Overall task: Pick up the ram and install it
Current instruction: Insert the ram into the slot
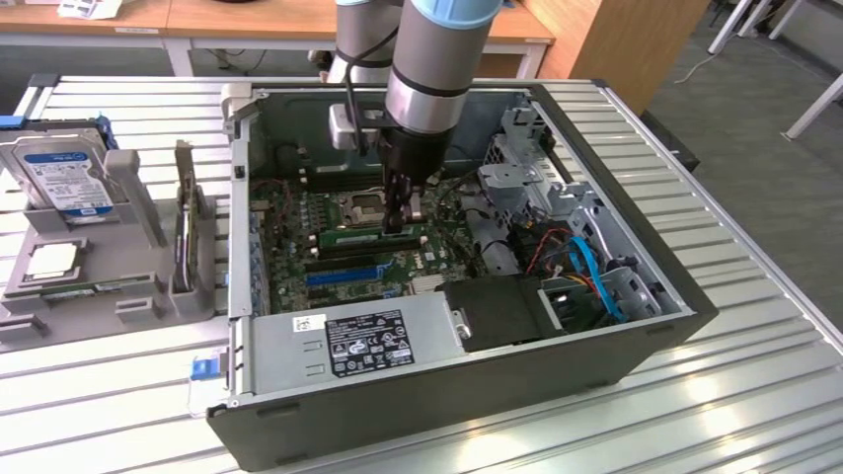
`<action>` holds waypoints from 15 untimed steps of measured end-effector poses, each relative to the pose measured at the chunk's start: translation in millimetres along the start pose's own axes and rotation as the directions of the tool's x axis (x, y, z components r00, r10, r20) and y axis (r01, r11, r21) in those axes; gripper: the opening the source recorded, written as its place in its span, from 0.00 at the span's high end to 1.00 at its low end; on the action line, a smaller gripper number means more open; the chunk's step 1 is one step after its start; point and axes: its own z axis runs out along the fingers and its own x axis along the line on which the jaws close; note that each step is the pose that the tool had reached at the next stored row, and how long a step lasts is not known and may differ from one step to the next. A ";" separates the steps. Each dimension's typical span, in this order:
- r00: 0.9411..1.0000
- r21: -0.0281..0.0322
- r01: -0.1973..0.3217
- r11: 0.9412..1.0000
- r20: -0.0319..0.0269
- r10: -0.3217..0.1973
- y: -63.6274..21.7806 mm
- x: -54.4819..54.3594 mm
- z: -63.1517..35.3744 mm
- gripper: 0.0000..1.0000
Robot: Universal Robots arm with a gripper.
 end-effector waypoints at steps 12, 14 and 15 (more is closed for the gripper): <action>1.000 0.003 0.000 1.000 0.002 0.000 0.0 0.0 -0.1 0.89; 1.000 0.003 0.000 1.000 0.002 0.000 0.1 0.1 -0.2 0.89; 1.000 0.003 0.000 1.000 0.002 0.000 0.1 0.2 -0.2 0.89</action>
